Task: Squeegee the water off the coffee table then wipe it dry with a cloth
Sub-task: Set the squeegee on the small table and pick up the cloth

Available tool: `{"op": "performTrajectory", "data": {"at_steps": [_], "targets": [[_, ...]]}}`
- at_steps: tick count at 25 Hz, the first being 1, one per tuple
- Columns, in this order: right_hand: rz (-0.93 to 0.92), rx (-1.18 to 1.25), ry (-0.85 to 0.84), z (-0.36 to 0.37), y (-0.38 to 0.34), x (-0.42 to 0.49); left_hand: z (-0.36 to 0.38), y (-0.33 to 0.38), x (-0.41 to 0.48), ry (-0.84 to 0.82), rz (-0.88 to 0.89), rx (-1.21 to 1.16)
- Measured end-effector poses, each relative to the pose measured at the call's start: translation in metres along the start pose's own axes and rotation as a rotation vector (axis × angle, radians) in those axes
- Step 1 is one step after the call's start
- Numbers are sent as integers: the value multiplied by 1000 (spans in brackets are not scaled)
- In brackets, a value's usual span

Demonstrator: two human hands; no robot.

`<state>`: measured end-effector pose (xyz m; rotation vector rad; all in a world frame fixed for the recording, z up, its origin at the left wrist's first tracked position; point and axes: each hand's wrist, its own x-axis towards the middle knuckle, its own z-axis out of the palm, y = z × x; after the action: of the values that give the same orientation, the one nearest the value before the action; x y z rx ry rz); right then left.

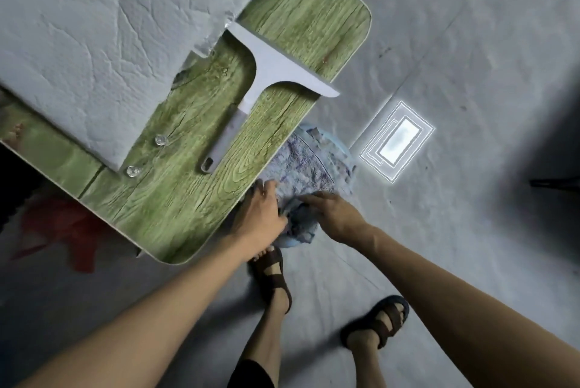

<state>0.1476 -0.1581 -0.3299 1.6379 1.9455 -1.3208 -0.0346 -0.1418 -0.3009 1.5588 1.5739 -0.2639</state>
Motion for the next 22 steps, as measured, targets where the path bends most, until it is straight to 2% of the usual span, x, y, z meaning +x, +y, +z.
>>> {"op": "performTrajectory", "data": {"at_steps": [1, 3, 6, 8, 13, 17, 19, 22], "targets": [[-54, -110, -17, 13, 9, 3, 8, -3, 11, 23, -44, -11], [-69, -170, 22, 33, 22, 6, 22, -10, 33, 76, -99, -3], [-57, -68, 109, 48, 30, 7, 35, -16, 53, 139, -206, -1], [-41, 72, 103, 46, 33, 5, 36, -11, 57, 138, -285, -10], [-20, 271, 85, 31, 44, -20, 30, 16, 50, 101, -233, 142], [-12, 370, 171, 24, 57, -49, 22, 40, 41, 89, -208, 94], [27, 542, 230, 19, 58, -66, 12, 58, 33, 103, -165, 44], [95, 1127, 243, -4, 54, -110, -2, 114, 3, 21, -61, -65]]}}
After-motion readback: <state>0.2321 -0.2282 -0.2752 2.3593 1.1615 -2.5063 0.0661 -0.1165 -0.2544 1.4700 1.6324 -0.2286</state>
